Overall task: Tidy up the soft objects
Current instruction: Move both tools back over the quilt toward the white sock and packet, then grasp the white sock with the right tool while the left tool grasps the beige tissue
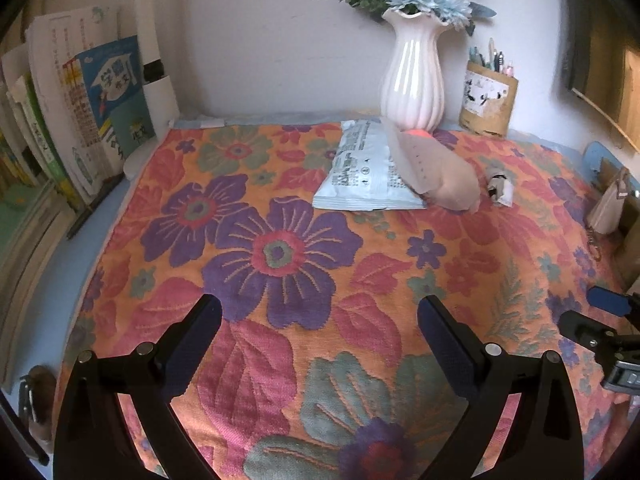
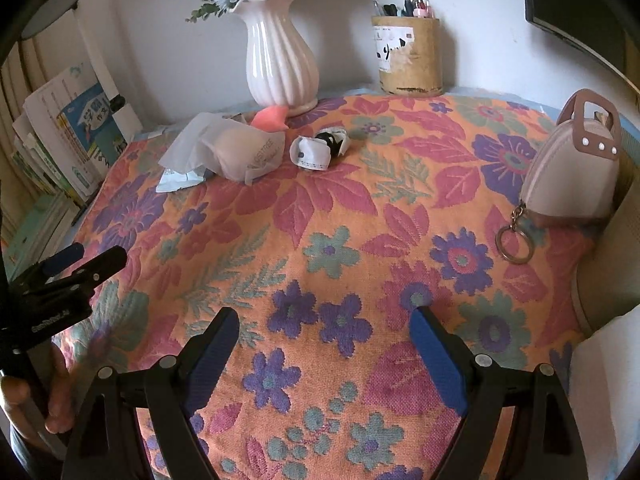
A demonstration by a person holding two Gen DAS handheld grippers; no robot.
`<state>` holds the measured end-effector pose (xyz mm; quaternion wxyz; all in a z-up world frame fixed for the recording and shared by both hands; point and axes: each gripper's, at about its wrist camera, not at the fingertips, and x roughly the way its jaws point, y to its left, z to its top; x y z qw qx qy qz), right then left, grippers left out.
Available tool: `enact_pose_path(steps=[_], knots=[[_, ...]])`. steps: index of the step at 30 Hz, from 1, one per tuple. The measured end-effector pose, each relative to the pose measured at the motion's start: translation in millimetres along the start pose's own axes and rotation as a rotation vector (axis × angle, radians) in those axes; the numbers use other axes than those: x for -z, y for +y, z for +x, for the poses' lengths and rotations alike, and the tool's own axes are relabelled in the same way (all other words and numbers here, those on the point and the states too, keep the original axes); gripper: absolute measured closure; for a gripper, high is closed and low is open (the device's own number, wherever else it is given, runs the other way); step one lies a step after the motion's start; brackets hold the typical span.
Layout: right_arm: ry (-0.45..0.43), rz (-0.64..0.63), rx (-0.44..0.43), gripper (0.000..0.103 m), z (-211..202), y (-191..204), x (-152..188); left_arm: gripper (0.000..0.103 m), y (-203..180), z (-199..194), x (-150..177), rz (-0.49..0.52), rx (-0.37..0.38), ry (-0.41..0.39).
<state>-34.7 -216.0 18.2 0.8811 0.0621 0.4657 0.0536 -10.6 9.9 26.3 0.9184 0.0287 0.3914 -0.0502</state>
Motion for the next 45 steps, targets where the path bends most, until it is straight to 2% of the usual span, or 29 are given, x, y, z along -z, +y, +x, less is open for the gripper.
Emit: enact_pose_path(steps=[1, 2, 3, 7, 9, 10, 13, 16, 18, 20, 21, 24, 25, 28, 31, 33, 36, 38, 40, 41, 42, 45], knots=[[0.015, -0.007, 0.010, 0.023, 0, 2, -3, 0.005, 1, -4, -3, -0.011, 0.024, 0.008], [0.023, -0.019, 0.007, 0.035, -1, 4, -6, 0.005, 3, -10, -7, -0.026, 0.058, 0.013], [0.027, -0.047, -0.002, 0.039, -3, 9, -13, 0.006, 4, -15, -11, -0.036, 0.076, 0.014], [-0.030, -0.102, 0.057, 0.041, -7, 20, -57, 0.006, 5, -40, -47, -0.090, 0.162, 0.003], [-0.045, -0.054, 0.039, 0.041, 4, 13, -79, 0.006, 6, -43, -66, -0.133, 0.239, -0.019], [-0.043, -0.009, 0.026, 0.041, 12, 8, -89, 0.006, 5, -38, -76, -0.142, 0.254, -0.030], [-0.051, 0.092, -0.011, 0.041, 36, -2, -111, 0.006, -4, -13, -92, -0.125, 0.222, -0.052], [-0.021, 0.120, 0.009, 0.041, 64, -3, -120, 0.012, -11, 26, -103, -0.119, 0.210, -0.010], [-0.005, 0.148, 0.027, 0.050, 79, -9, -123, 0.012, -15, 47, -106, -0.124, 0.224, 0.015], [-0.004, 0.163, 0.005, 0.069, 84, -16, -121, 0.018, -20, 61, -108, -0.123, 0.268, 0.025], [-0.024, 0.165, 0.012, 0.072, 80, -22, -118, 0.025, -23, 64, -107, -0.118, 0.300, 0.026], [-0.046, 0.208, 0.036, 0.072, 70, -42, -110, 0.031, -37, 75, -104, -0.096, 0.368, 0.058], [-0.053, 0.225, 0.025, 0.072, 67, -49, -108, 0.037, -43, 79, -101, -0.086, 0.384, 0.079], [-0.084, 0.258, 0.002, 0.072, 58, -65, -99, 0.043, -55, 75, -89, -0.044, 0.429, 0.117], [-0.098, 0.268, -0.027, 0.072, 53, -70, -95, 0.044, -73, 62, -65, -0.007, 0.645, 0.236], [-0.095, 0.257, -0.042, 0.072, 55, -69, -96, 0.044, -87, 46, -52, 0.078, 0.681, 0.264], [-0.104, 0.244, -0.075, 0.072, 52, -70, -94, 0.041, -93, 24, -46, 0.180, 0.669, 0.249], [-0.103, 0.247, -0.085, 0.072, 52, -70, -94, 0.035, -92, 16, -52, 0.231, 0.598, 0.227], [-0.093, 0.254, -0.097, 0.072, 54, -71, -92, 0.027, -88, 18, -63, 0.251, 0.481, 0.181], [-0.090, 0.256, -0.100, 0.071, 55, -71, -92, 0.026, -87, 23, -70, 0.236, 0.425, 0.172], [-0.087, 0.257, -0.101, 0.071, 56, -71, -93, 0.026, -88, 29, -74, 0.213, 0.404, 0.179], [-0.082, 0.253, -0.104, 0.067, 60, -70, -95, 0.026, -81, 56, -85, 0.098, 0.406, 0.221]])
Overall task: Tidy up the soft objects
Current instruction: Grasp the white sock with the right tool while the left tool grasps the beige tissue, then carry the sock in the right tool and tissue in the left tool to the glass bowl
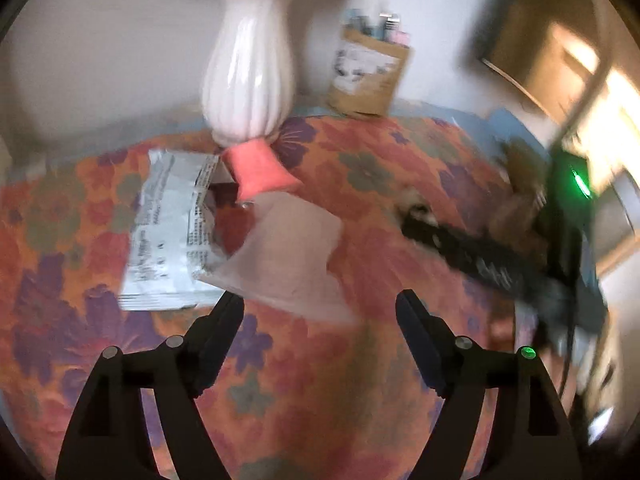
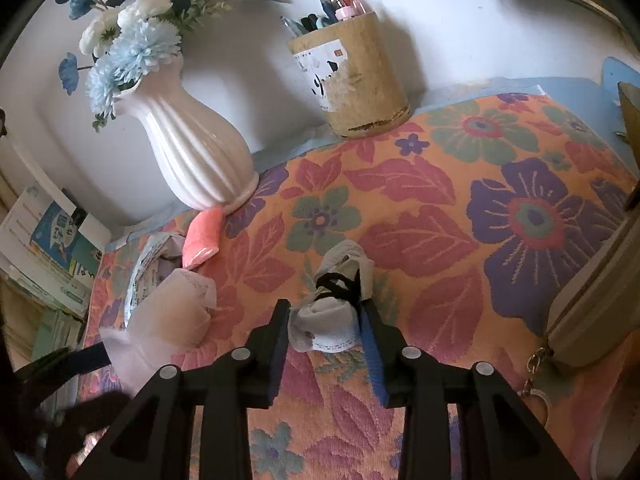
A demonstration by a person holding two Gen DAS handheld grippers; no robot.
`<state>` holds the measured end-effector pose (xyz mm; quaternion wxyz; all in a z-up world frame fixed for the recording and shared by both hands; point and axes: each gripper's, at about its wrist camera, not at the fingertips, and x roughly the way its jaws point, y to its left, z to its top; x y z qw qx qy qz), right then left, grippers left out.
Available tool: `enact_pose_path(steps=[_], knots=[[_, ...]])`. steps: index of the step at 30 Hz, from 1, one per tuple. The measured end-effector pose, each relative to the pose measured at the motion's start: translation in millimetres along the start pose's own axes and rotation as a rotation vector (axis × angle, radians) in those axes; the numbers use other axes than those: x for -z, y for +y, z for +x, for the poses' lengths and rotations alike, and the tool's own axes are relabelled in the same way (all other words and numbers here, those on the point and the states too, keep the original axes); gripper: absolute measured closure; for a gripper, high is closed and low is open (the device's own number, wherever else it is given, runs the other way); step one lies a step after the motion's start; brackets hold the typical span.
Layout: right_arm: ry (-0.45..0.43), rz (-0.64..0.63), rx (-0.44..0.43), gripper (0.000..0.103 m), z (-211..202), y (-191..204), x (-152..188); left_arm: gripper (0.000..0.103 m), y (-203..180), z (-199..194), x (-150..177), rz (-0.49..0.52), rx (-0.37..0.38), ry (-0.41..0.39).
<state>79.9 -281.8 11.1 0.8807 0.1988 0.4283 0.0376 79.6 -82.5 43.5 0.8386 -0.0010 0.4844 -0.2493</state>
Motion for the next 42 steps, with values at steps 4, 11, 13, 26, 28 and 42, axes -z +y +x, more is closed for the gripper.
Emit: enact_pose_path(steps=[4, 11, 13, 26, 28, 42], knots=[[-0.001, 0.001, -0.016, 0.065, -1, -1, 1, 0.026, 0, 17, 0, -0.011, -0.004, 0.043], [0.002, 0.024, -0.045, 0.064, -1, -5, 1, 0.026, -28, -24, 31, 0.176, 0.096, 0.102], [0.003, 0.017, -0.039, 0.064, -2, -4, 1, 0.026, -24, -43, 30, 0.187, 0.083, 0.063], [0.001, 0.022, -0.054, 0.060, -2, -4, 1, 0.030, -5, 49, -34, 0.228, -0.206, 0.064], [-0.001, 0.018, -0.049, 0.058, 0, -2, 0, 0.033, -4, 53, -33, 0.238, -0.203, 0.055], [-0.112, -0.105, -0.001, 0.074, -17, 19, 4, 0.065, -20, -5, 6, 0.139, -0.144, -0.064]])
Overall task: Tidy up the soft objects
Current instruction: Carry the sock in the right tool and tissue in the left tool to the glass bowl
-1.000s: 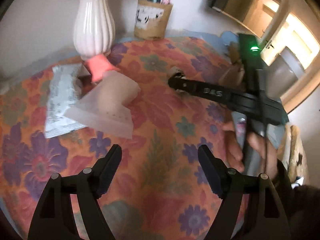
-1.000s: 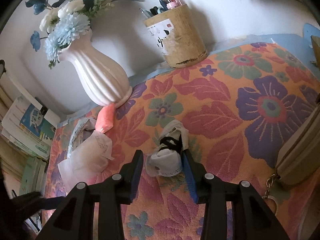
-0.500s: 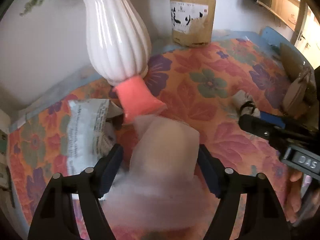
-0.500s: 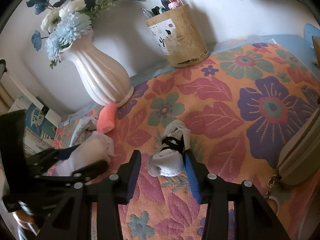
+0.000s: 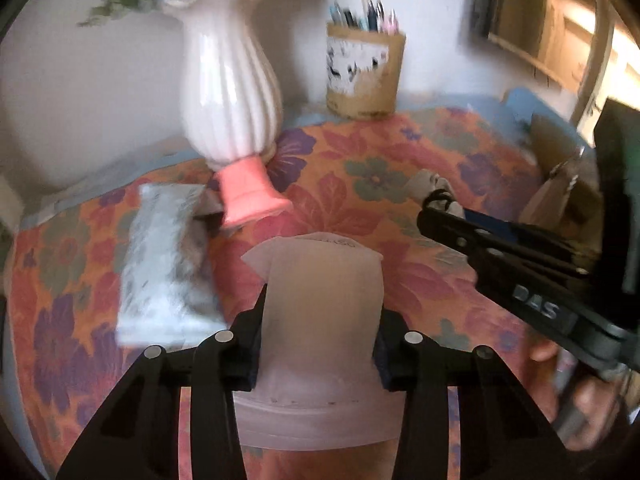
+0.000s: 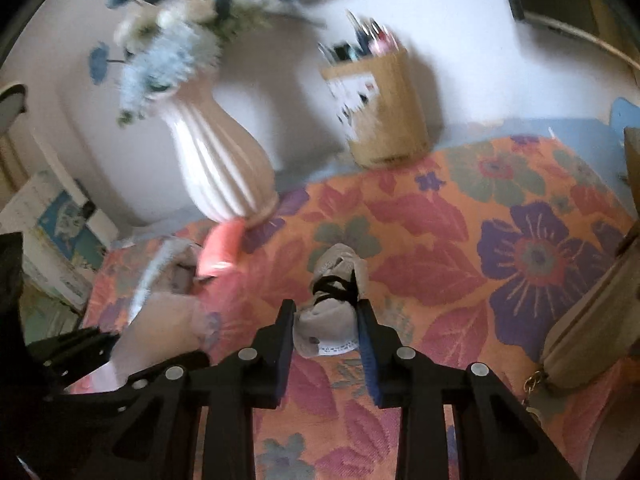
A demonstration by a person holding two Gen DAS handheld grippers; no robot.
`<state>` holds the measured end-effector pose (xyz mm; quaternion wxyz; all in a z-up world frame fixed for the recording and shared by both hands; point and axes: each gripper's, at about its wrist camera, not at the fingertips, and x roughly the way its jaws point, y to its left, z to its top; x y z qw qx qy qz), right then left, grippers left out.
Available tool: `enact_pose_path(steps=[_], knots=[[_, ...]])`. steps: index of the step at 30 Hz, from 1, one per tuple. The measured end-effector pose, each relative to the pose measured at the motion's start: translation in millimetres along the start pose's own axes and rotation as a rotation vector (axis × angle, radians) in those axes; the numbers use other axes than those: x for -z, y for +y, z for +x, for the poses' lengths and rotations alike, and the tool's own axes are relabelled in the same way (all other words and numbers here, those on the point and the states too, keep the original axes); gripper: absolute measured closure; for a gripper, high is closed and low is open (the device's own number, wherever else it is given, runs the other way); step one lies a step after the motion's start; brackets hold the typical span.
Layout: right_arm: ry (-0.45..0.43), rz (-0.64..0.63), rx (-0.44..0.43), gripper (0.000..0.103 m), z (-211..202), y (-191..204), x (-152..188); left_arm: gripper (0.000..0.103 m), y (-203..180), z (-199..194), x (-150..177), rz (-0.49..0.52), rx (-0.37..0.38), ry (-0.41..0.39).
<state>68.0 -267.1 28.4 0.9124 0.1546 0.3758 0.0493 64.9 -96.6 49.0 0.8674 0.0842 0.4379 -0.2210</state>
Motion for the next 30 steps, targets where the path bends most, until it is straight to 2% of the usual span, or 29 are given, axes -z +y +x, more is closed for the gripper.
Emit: enact_pose_path(steps=[3, 8, 13, 18, 22, 27, 30], knots=[[-0.024, -0.039, 0.001, 0.074, -10, 10, 5, 0.065, 5, -32, 11, -0.055, 0.038, -0.044], [-0.055, -0.045, -0.025, 0.074, -46, 19, 27, 0.065, 4, -82, 27, -0.073, 0.031, -0.114], [-0.038, -0.023, -0.035, 0.074, -96, 25, 57, 0.065, -9, -106, 42, -0.100, 0.082, -0.154], [-0.067, -0.036, -0.035, 0.074, -152, 30, 70, 0.065, -43, -119, 55, -0.056, 0.117, -0.170], [-0.075, -0.039, 0.012, 0.074, -190, 21, 77, 0.065, -76, -128, 57, -0.016, 0.175, -0.184], [-0.113, 0.030, 0.082, 0.074, -240, -23, 82, 0.065, -128, -131, 54, 0.060, 0.255, -0.174], [-0.166, 0.065, 0.164, 0.074, -272, -53, 84, 0.065, -172, -131, 51, 0.126, 0.325, -0.164]])
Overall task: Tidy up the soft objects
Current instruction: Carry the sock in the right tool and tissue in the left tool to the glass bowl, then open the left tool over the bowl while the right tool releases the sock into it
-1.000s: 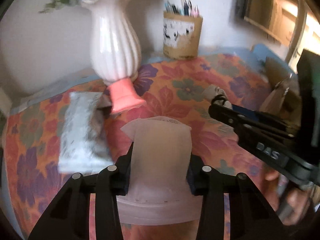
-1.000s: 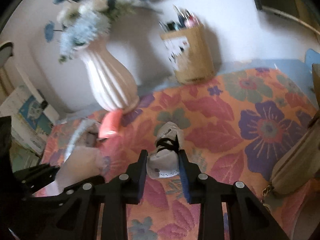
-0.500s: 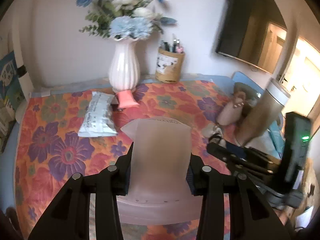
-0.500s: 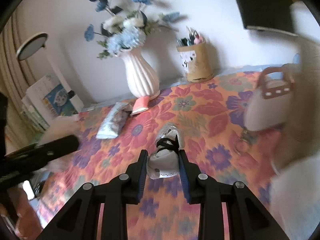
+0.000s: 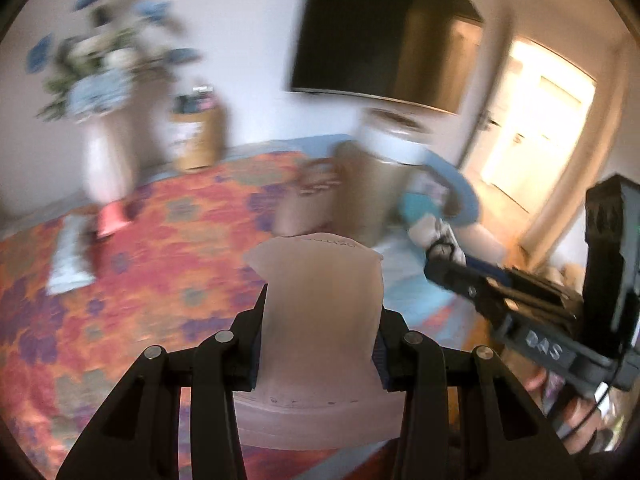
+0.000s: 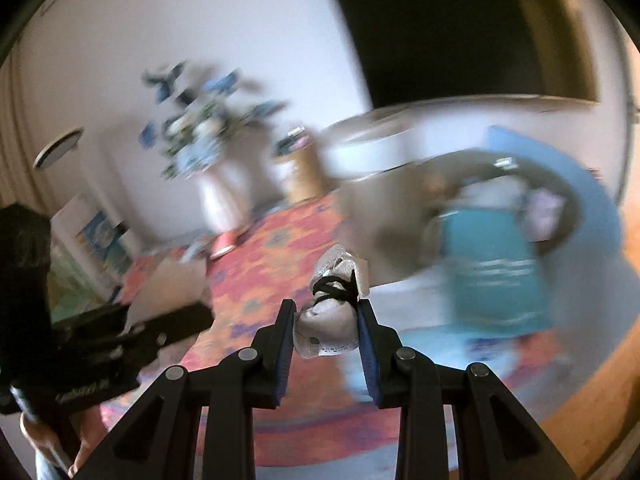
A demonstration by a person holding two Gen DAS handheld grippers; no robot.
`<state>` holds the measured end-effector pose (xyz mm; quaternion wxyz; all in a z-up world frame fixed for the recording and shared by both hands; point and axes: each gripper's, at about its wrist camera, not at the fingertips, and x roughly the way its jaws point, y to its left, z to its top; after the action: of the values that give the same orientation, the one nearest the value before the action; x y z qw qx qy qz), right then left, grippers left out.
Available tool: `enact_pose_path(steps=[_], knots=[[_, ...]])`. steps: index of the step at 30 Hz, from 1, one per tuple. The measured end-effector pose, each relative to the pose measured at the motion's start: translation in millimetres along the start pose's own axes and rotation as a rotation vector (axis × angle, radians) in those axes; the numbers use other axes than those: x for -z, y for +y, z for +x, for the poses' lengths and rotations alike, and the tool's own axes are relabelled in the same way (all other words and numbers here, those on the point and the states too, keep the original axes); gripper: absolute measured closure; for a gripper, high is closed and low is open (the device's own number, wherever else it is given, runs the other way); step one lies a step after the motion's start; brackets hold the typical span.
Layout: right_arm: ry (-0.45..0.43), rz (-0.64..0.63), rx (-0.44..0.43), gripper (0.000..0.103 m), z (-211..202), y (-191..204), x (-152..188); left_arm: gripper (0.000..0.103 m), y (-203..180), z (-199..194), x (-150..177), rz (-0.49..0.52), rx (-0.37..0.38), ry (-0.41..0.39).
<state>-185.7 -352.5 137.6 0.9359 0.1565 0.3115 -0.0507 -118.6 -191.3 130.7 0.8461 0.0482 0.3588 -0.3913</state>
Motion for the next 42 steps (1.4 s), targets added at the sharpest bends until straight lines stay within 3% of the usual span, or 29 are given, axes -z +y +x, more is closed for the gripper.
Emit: enact_pose_path(steps=[5, 11, 19, 23, 26, 28, 29, 31, 33, 37, 42], knots=[[-0.055, 0.077, 0.104, 0.074, -26, -57, -7, 0.065, -62, 26, -22, 0.086, 0.102, 0.018], [-0.089, 0.184, 0.166, 0.074, -36, -128, -25, 0.065, -121, 64, -69, 0.148, 0.149, 0.019], [-0.119, 0.231, 0.179, 0.074, -8, -194, -95, 0.065, -137, 134, -143, 0.066, 0.060, -0.014], [-0.069, 0.294, 0.140, 0.074, 32, -229, -132, 0.065, -136, 166, -169, 0.010, 0.025, 0.007], [-0.028, 0.290, 0.157, 0.074, 60, -240, -148, 0.065, -139, 183, -180, 0.024, 0.017, 0.009], [0.002, 0.299, 0.140, 0.071, 77, -249, -155, 0.060, -136, 196, -186, 0.008, 0.015, 0.009], [0.024, 0.315, 0.121, 0.064, 86, -257, -157, 0.054, -137, 201, -189, 0.004, 0.002, 0.006], [0.061, 0.359, 0.097, 0.062, 93, -268, -153, 0.022, -137, 208, -191, -0.001, -0.008, 0.007], [0.064, 0.401, 0.053, 0.062, 90, -279, -144, 0.020, -140, 204, -188, -0.001, 0.019, -0.011], [0.027, 0.417, 0.048, 0.062, 63, -285, -126, 0.020, -152, 188, -183, 0.017, 0.068, -0.028], [-0.016, 0.415, 0.045, 0.061, 18, -268, -108, 0.020, -164, 139, -162, 0.073, 0.129, -0.062]])
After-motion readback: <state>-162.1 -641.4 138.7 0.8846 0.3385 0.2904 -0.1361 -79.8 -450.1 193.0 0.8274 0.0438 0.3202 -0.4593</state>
